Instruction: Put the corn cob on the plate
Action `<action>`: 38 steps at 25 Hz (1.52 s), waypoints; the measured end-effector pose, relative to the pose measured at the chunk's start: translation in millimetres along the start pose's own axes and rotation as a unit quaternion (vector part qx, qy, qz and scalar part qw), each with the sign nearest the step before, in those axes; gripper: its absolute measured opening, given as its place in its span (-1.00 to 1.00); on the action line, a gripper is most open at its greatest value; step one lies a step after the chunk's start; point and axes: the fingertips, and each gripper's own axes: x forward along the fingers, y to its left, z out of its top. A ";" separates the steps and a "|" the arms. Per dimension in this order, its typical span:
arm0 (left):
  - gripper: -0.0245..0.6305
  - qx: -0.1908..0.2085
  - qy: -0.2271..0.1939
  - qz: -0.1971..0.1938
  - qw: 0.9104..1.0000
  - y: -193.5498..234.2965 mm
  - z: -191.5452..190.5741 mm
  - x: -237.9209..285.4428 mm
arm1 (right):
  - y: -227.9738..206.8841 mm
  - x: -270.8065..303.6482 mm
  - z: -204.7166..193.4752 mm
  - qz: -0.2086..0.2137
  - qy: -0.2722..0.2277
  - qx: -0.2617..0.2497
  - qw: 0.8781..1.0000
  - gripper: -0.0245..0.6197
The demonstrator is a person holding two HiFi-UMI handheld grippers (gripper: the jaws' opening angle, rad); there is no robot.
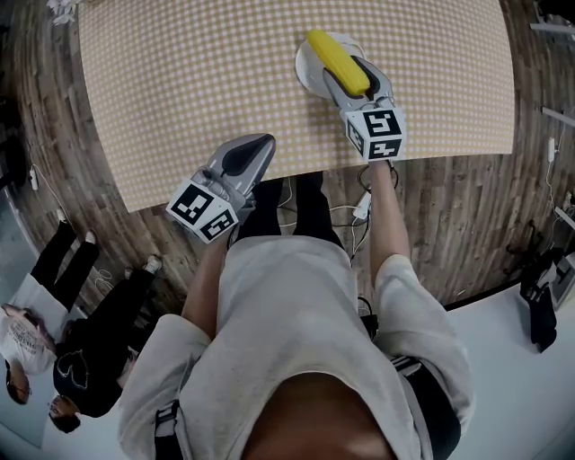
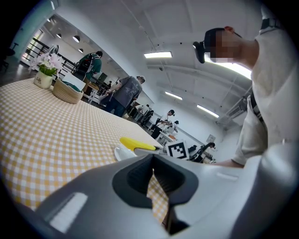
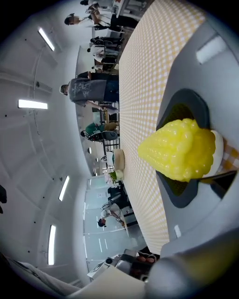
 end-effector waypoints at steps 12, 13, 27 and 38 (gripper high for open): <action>-0.90 -0.002 -0.008 0.002 1.000 1.8 1.3 -2.2 | -5.5 8.3 -25.0 -0.013 0.052 -0.036 0.998 -0.15; -0.90 -0.001 -0.008 0.001 1.000 1.2 1.7 -1.6 | -6.1 8.1 -26.4 -0.014 0.053 -0.035 0.998 -0.15; -0.90 0.000 -0.015 -0.001 1.000 1.3 7.3 -0.3 | -3.7 12.9 -45.6 -0.031 0.092 -0.078 0.992 -0.14; -0.90 -0.004 -0.020 -0.004 1.000 -1.0 7.7 1.0 | -3.9 16.7 -49.4 -0.029 0.115 -0.093 0.989 -0.14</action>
